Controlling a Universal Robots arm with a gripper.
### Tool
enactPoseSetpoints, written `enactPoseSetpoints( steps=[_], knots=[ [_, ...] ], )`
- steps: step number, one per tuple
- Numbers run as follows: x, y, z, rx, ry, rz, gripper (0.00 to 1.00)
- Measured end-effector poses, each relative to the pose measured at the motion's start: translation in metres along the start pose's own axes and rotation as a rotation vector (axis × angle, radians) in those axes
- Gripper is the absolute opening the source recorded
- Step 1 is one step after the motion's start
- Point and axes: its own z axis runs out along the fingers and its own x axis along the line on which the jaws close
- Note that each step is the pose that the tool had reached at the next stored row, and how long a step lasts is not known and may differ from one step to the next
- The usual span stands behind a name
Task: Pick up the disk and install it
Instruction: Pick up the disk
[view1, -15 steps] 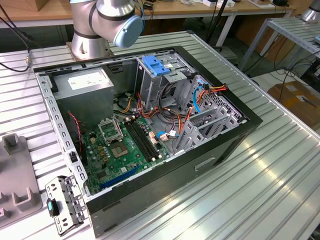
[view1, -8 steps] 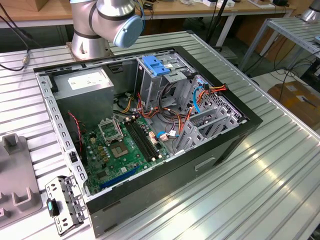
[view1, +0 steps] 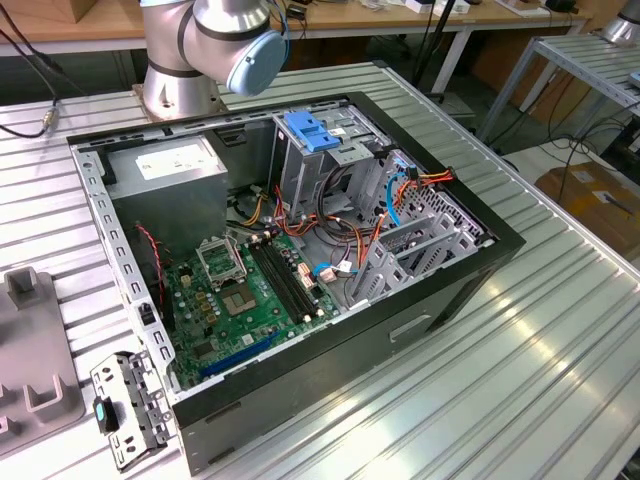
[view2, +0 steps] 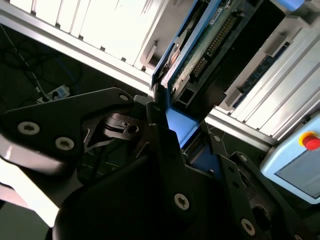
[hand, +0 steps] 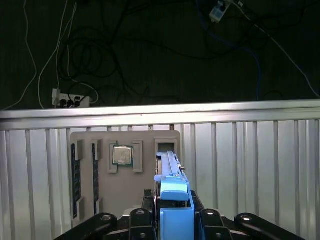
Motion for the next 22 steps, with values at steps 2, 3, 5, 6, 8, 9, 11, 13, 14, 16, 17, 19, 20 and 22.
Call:
enactPoseSetpoints(
  steps=[2,3,5,6,8,9,11,13,14,16,17,19,20,22],
  knots=[
    [0.0001,-0.0001,-0.0033,-0.0001,0.0000,0.000,0.37],
    [0.0001,-0.0001,-0.0045,-0.0001,-0.0001,0.000,0.37],
    [0.0002,-0.0001,-0.0071,-0.0003,0.0000,0.000,0.37],
    [0.0002,-0.0002,-0.0085,-0.0002,0.0000,0.000,0.37],
    [0.0003,-0.0002,-0.0113,-0.0004,0.0000,0.000,0.37],
    [0.0003,-0.0002,-0.0123,-0.0004,0.0000,0.000,0.37],
    [0.0004,-0.0003,-0.0144,-0.0004,0.0000,0.000,0.37],
    [0.0004,-0.0004,-0.0169,-0.0004,0.0000,0.000,0.37],
    [0.0005,-0.0004,-0.0189,-0.0004,0.0000,0.000,0.37],
    [0.0005,-0.0004,-0.0224,-0.0006,0.0000,0.000,0.37],
    [0.0006,-0.0005,-0.0240,-0.0006,0.0000,0.000,0.37],
    [0.0007,-0.0006,-0.0292,-0.0008,0.0000,0.000,0.37],
    [0.0008,-0.0006,-0.0312,-0.0008,0.0000,0.000,0.37],
    [0.0008,-0.0007,-0.0338,-0.0010,0.0001,0.000,0.37]
  ],
)
